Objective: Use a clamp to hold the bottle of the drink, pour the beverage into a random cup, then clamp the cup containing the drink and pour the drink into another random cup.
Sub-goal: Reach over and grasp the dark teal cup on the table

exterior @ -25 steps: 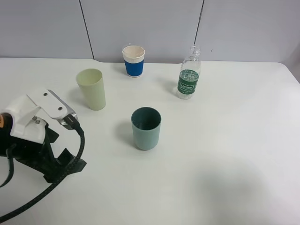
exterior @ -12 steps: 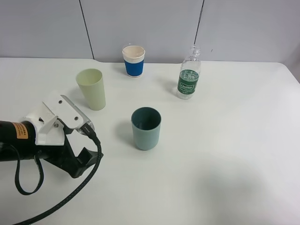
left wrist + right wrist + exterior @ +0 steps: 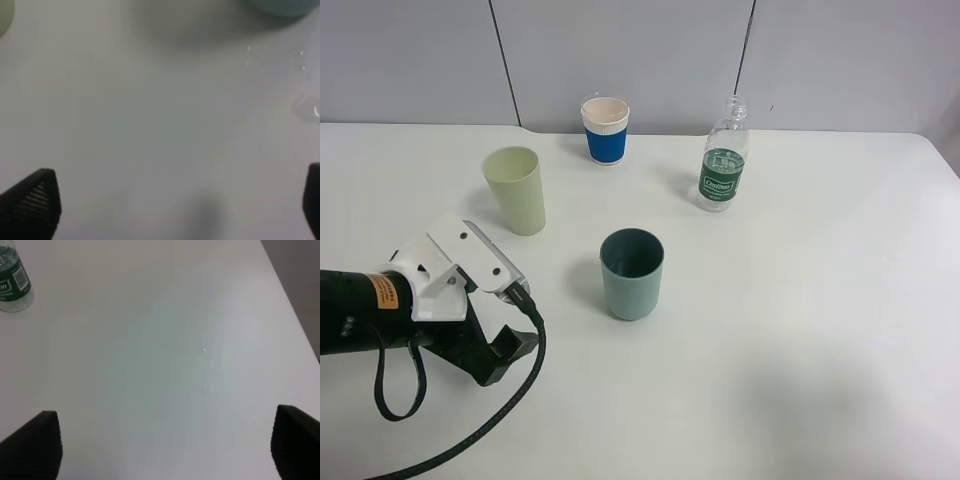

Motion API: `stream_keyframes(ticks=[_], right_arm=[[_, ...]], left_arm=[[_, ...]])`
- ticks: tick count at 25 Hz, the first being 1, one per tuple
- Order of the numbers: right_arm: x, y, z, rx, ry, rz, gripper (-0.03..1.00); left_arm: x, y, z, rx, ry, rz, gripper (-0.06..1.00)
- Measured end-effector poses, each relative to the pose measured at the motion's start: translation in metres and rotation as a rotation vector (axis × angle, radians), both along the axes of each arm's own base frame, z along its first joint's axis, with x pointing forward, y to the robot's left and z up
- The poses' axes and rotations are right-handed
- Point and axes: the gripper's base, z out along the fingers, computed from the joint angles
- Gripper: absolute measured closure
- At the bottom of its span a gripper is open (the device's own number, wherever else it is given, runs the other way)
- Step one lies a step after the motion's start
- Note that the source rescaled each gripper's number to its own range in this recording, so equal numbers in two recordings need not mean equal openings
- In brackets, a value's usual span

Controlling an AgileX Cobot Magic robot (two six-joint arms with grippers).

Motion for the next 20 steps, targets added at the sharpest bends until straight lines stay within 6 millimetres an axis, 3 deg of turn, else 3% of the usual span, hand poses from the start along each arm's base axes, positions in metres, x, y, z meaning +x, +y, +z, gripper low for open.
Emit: stream_keyframes(ticks=[20], right_arm=[[0.000, 0.000, 0.000, 0.000, 0.000, 0.000, 0.30]], left_arm=[[0.010, -0.031, -0.024, -0.195, -0.115, -0.191, -0.02]])
